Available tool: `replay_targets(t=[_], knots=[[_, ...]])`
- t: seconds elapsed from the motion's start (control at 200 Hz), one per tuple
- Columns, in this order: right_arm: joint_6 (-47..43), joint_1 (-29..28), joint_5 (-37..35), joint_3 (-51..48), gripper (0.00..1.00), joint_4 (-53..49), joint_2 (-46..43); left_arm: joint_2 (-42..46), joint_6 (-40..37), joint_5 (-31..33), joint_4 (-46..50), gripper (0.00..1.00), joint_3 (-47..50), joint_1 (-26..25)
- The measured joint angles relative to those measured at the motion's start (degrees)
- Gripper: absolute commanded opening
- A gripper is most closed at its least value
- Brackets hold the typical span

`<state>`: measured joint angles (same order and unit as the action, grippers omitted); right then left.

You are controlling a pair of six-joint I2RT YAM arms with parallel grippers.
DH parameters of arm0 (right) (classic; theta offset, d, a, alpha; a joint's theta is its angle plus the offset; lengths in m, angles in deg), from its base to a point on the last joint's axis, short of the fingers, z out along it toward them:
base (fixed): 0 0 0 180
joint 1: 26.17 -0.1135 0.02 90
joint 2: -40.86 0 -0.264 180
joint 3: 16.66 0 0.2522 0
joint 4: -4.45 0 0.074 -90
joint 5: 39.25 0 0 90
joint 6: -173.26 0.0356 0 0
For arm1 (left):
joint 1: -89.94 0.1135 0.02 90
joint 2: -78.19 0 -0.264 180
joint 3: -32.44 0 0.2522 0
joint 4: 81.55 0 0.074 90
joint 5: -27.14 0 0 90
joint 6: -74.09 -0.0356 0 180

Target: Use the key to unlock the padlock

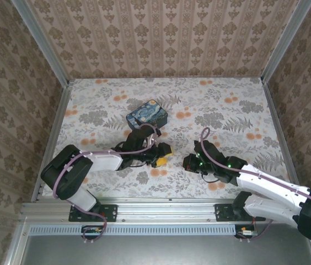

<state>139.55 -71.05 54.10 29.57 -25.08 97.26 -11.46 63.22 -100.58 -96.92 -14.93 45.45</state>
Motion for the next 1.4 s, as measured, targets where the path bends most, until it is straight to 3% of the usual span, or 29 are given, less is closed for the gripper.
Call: replay_targets(t=[0.2, 0.415, 0.57, 0.805, 1.4], knots=[[0.07, 0.00, 2.01, 0.57, 0.00, 9.55, 4.59, -2.10, 18.73, 2.47, -10.03, 0.73, 1.42, -0.87], [-1.22, -0.79, 3.30, 3.78, 0.00, 16.79, 8.96, -3.74, 27.36, 3.74, -12.48, 0.69, 2.01, -2.01], [-1.90, -1.22, 3.65, 3.98, 0.00, 20.35, 9.81, -3.52, 29.64, 5.01, -13.90, 0.61, 2.03, -1.99], [-1.86, -1.40, 3.85, 1.84, 0.00, 23.17, 10.01, -2.75, 31.50, 6.05, -15.47, 0.38, 2.14, -1.66], [-1.90, -1.09, 3.06, -0.02, 0.00, 24.24, 8.02, 1.66, 28.65, 6.27, -10.12, 0.09, 3.41, -0.39]])
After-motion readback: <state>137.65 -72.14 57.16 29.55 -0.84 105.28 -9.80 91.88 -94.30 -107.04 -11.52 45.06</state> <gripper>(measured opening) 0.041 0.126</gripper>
